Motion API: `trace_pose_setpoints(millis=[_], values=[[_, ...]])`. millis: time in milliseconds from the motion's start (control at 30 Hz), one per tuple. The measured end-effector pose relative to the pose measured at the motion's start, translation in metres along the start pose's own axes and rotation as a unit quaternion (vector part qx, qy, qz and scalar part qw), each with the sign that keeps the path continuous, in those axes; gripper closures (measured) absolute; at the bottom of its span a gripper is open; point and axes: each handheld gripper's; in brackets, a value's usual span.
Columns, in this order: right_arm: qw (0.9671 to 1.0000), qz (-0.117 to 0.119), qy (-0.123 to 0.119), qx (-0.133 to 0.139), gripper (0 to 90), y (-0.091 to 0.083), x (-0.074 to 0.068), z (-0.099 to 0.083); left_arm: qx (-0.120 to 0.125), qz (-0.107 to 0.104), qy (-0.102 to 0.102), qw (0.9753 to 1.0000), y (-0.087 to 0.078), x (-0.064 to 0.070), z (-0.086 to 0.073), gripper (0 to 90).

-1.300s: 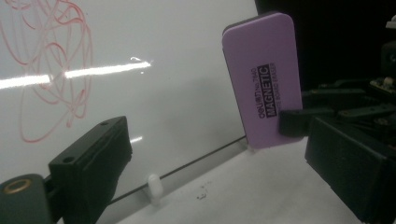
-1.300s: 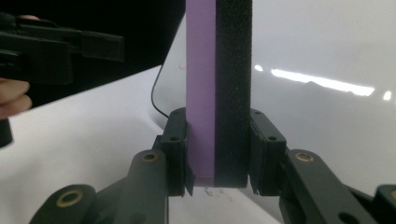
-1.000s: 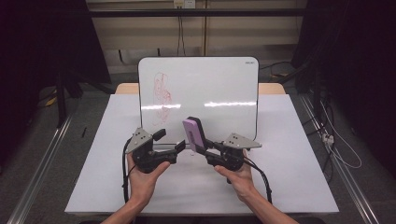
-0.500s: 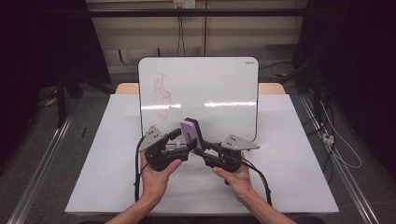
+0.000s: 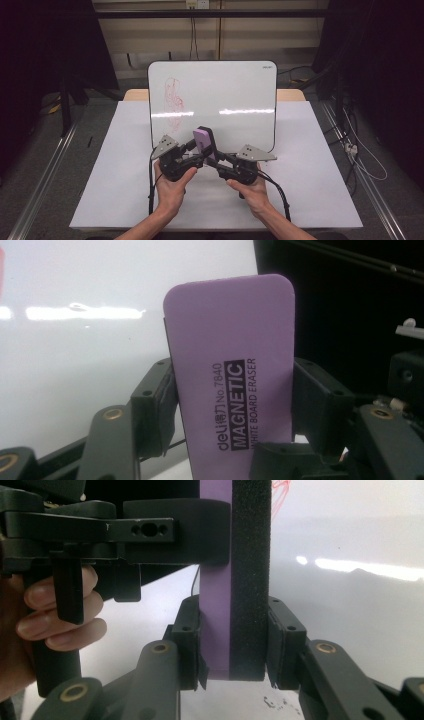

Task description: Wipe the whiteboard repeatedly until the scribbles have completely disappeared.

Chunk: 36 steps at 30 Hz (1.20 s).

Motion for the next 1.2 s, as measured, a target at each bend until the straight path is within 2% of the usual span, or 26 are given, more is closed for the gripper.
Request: trace_pose_setpoints(millis=[233, 367, 400, 433, 467, 500, 533, 667, 733, 767, 867, 933, 967, 1067, 1100, 1133, 1167, 1200], values=[[0.9999, 0.0, -0.01, -0.002, 62.1, -0.001, -0.001, 0.001, -0.007, -0.006, 0.006, 0.9999, -0.001, 0.0, 0.002, 40.6], [0.9999, -0.004, -0.005, -0.011, 39.1, -0.003, 0.0, 0.002, -0.006, -0.004, 0.005, 1.0, -0.003, -0.003, 0.004, 40.7], [0.9997, -0.013, -0.007, -0.017, 34.6, -0.004, 0.001, 0.002, -0.009, 0.003, 0.013, 0.9999, -0.004, -0.006, 0.005, 40.7], [0.9996, -0.015, -0.006, -0.023, 33.3, -0.005, 0.003, 0.002, -0.009, 0.003, 0.013, 0.9999, -0.004, -0.006, 0.005, 40.7], [0.9995, -0.017, -0.004, -0.026, 31.5, -0.006, 0.004, 0.002, -0.011, 0.014, 0.027, 0.9995, -0.006, -0.007, 0.006, 40.8], [0.9994, -0.02, -0.007, -0.028, 29.2, -0.007, 0.004, 0.001, -0.011, 0.014, 0.027, 0.9995, -0.006, -0.007, 0.006, 40.7], [0.9993, -0.022, -0.009, -0.03, 27.8, -0.009, 0.004, 0.002, -0.016, 0.025, 0.045, 0.9986, -0.007, -0.011, 0.007, 40.7], [0.9986, -0.027, -0.016, -0.042, 24.2, -0.019, 0.007, 0.003, -0.028, 0.037, 0.046, 0.9978, -0.01, -0.018, 0.01, 40.8], [0.9982, -0.033, -0.019, -0.046, 23.0, -0.023, 0.008, 0.003, -0.037, 0.053, 0.059, 0.9962, -0.013, -0.023, 0.013, 40.8], [0.9974, -0.044, -0.024, -0.052, 21.2, -0.031, 0.011, 0.002, -0.038, 0.057, 0.059, 0.9959, -0.016, -0.028, 0.017, 40.8], [0.9957, -0.065, -0.029, -0.06, 20.2, -0.046, 0.018, 0.0, -0.043, 0.064, 0.064, 0.9949, -0.018, -0.033, 0.02, 40.8], [0.9951, -0.073, -0.03, -0.06, 18.6, -0.051, 0.02, -0.001, -0.054, 0.07, 0.076, 0.9932, -0.02, -0.037, 0.024, 40.8], [0.993, -0.091, -0.038, -0.065, 15.5, -0.059, 0.022, -0.002, -0.054, 0.076, 0.082, 0.9922, -0.021, -0.039, 0.026, 40.8], [0.9905, -0.11, -0.042, -0.071, 12.6, -0.07, 0.025, -0.002, -0.06, 0.094, 0.1, 0.9887, -0.025, -0.046, 0.034, 40.9], [0.9898, -0.115, -0.042, -0.073, 12.0, -0.074, 0.027, -0.002, -0.06, 0.094, 0.1, 0.9887, -0.025, -0.046, 0.034, 40.8], [0.9887, -0.121, -0.042, -0.078, 11.2, -0.077, 0.028, -0.003, -0.069, 0.104, 0.109, 0.9863, -0.026, -0.048, 0.038, 40.8], [0.9876, -0.125, -0.042, -0.085, 11.1, -0.08, 0.029, -0.003, -0.069, 0.104, 0.109, 0.9863, -0.026, -0.048, 0.038, 40.8], [0.9864, -0.129, -0.045, -0.091, 11.4, -0.084, 0.03, -0.004, -0.069, 0.112, 0.117, 0.9843, -0.027, -0.049, 0.039, 40.8]])
Point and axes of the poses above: each handheld gripper's, and its own axes: y roughly forward along the jaws, z roughly out of its top, x roughly to its right, and after that the axes turned 7 degrees about z, right-handed
